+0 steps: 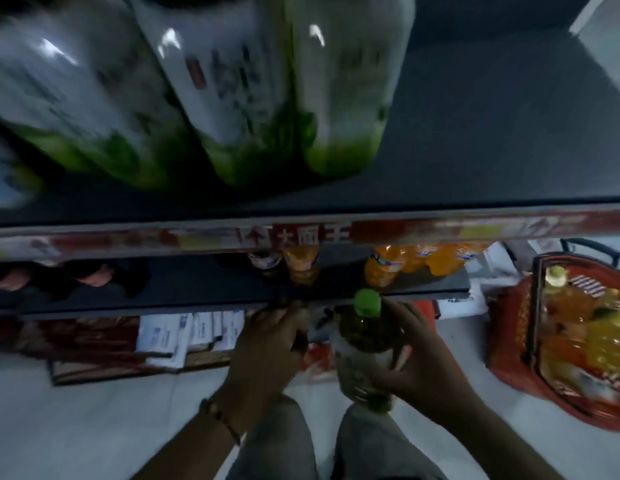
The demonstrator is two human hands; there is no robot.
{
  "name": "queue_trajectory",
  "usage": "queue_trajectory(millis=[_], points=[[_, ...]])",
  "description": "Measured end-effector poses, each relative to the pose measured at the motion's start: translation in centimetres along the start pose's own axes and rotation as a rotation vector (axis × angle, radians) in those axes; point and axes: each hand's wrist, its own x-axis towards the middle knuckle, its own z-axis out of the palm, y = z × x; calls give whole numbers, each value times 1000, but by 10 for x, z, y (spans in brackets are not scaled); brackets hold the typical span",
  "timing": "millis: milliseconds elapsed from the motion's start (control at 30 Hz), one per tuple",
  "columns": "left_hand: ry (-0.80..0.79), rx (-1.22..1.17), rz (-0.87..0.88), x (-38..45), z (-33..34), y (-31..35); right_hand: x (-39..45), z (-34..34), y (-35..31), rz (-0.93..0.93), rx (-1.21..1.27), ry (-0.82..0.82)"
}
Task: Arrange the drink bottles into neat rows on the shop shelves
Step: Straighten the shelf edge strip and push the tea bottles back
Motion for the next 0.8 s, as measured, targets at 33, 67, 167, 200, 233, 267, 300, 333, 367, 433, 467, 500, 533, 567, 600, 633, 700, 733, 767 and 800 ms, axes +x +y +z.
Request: queue_trajectory(millis=[33,67,167,200,233,267,300,333,367,433,467,500,533,567,600,633,700,733,767,800], points=[[-25,16,10,-13,-28,18,-11,-11,-22,2,-16,-5],[-31,25,37,-21,-57,35,-20,-22,-43,1,-26,-10],[9,-40,110,-14,-144,77,-36,-55,-105,-28,-53,13],[40,-67,132,-7,-168,85,-38,-65,-125,-60,-58,29],[85,-84,159,4,-190,93,-38,-74,-142,-103,-62,52],[145,-85,193,18,-210,99,-37,-82,-157,-145,-63,80],[216,-70,235,33,-227,106,-36,-90,-169,-190,-59,120],[285,-49,279,49,-240,114,-33,-97,-178,-229,-50,165],[346,-25,317,65,-251,121,-31,-103,-187,-260,-47,214],[416,31,355,97,-264,138,-24,-113,-201,-292,-74,321],[420,75,352,114,-266,146,-19,-117,-206,-299,-74,365],[408,134,351,129,-264,153,-13,-121,-206,-293,-53,402],[389,199,350,142,-260,159,-5,-125,-206,-276,-11,418],[363,254,339,153,-254,163,5,-130,-203,-253,21,414],[334,286,317,161,-247,165,15,-136,-200,-247,28,405],[309,288,294,166,-240,166,25,-141,-196,-255,9,396],[286,247,262,170,-229,164,43,-152,-188,-282,-7,380],[288,234,254,169,-226,162,52,-158,-185,-293,-10,370],[295,236,246,168,-225,161,61,-164,-183,-313,-19,357],[297,247,236,168,-225,161,70,-168,-182,-335,-22,338]])
